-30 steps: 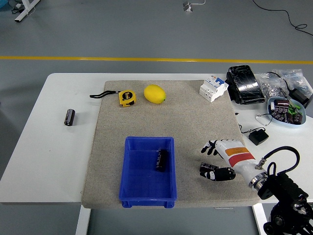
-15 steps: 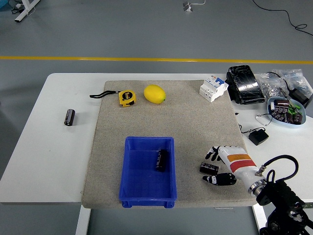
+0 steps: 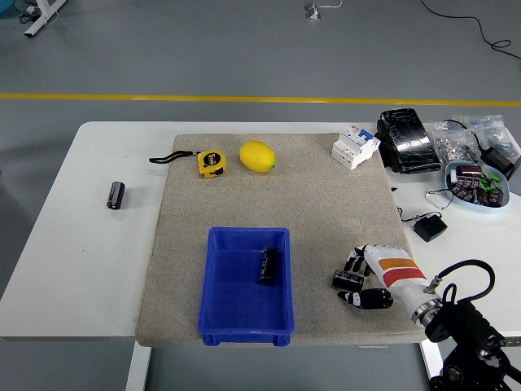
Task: Pick up the battery,place it into the box
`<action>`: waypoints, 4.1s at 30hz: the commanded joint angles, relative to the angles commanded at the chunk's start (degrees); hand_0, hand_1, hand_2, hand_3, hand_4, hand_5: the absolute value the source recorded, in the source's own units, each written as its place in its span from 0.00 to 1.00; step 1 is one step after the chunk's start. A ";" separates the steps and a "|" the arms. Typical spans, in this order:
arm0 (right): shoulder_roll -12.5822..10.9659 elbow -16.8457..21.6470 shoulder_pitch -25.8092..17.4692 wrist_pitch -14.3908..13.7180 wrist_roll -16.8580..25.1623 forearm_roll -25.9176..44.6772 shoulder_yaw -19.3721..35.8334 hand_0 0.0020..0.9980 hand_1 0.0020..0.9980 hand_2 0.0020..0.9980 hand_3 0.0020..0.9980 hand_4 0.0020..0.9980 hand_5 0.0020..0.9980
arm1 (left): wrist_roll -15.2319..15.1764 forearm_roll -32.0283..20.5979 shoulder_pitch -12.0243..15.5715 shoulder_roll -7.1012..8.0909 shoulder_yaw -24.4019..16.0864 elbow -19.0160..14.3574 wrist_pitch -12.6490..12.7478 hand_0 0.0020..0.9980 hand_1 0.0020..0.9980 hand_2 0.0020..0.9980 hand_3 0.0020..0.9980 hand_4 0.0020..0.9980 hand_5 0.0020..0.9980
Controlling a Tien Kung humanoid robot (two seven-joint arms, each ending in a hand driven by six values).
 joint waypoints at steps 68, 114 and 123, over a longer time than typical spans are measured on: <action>0.03 1.15 1.03 3.84 -1.47 1.41 -0.48 0.33 0.45 0.52 0.52 0.88 0.20 | 0.23 1.07 0.32 0.47 -0.58 -0.01 -0.98 0.70 0.67 0.71 0.62 0.64 0.65; 0.51 0.73 1.91 2.60 -0.87 1.82 -3.15 0.29 0.41 0.47 0.47 0.86 0.22 | 0.80 3.13 0.73 0.59 -1.88 -0.07 -1.72 0.70 0.67 0.71 0.62 0.64 0.65; 0.11 0.62 2.10 2.17 -1.03 1.60 -2.56 0.29 0.40 0.47 0.47 0.85 0.21 | 0.82 3.55 0.76 0.68 -2.05 -0.11 -1.93 0.70 0.67 0.71 0.62 0.64 0.65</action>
